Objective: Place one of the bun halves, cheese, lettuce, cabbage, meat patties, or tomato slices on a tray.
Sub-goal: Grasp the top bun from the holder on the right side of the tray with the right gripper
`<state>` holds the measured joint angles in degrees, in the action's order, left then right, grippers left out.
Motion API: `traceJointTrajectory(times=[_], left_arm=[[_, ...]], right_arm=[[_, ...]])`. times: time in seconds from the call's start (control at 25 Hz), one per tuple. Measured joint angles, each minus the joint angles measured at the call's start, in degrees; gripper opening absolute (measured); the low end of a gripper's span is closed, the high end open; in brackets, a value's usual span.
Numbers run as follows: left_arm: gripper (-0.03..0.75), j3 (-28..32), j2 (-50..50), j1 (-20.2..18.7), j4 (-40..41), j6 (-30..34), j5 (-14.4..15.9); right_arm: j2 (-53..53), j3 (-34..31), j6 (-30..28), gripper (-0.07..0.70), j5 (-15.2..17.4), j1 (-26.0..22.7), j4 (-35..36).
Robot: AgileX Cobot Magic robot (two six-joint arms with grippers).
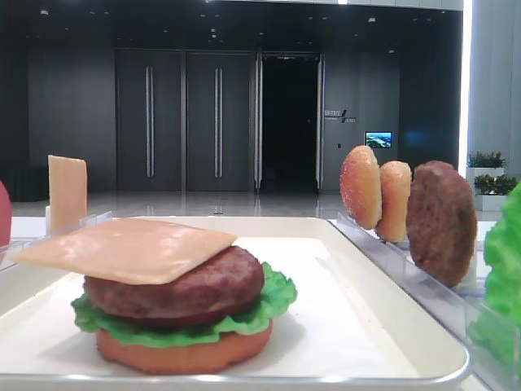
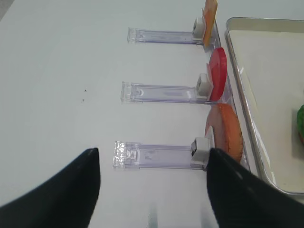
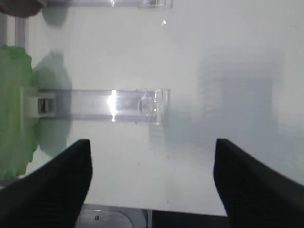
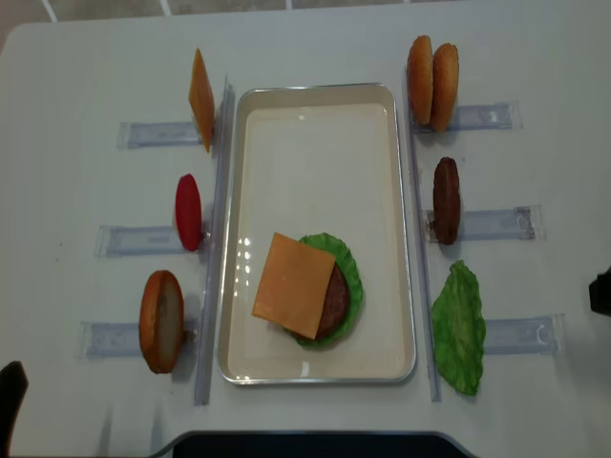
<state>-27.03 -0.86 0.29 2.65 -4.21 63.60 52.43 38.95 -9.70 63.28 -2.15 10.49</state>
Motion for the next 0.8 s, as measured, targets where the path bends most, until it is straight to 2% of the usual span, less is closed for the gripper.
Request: traceJointTrajectory(times=[0.16, 0.32, 0.6, 0.8], left_arm=[[0.535, 0.0, 0.0, 0.0, 0.0, 0.0, 0.0], [0.535, 0.0, 0.0, 0.0, 0.0, 0.0, 0.0], [0.535, 0.0, 0.0, 0.0, 0.0, 0.0, 0.0], [0.535, 0.0, 0.0, 0.0, 0.0, 0.0, 0.0]], right_arm=[[8.7, 7.0, -0.2, 0.535, -2.5, 0.0, 0.2], [17.4, 15.2, -0.2, 0.535, -3.2, 0.0, 1.2], [31.8, 30.3, 0.0, 0.535, -2.4, 0.3, 2.9], [40.6, 40.0, 1.4, 0.535, -1.2, 2.5, 3.1]])
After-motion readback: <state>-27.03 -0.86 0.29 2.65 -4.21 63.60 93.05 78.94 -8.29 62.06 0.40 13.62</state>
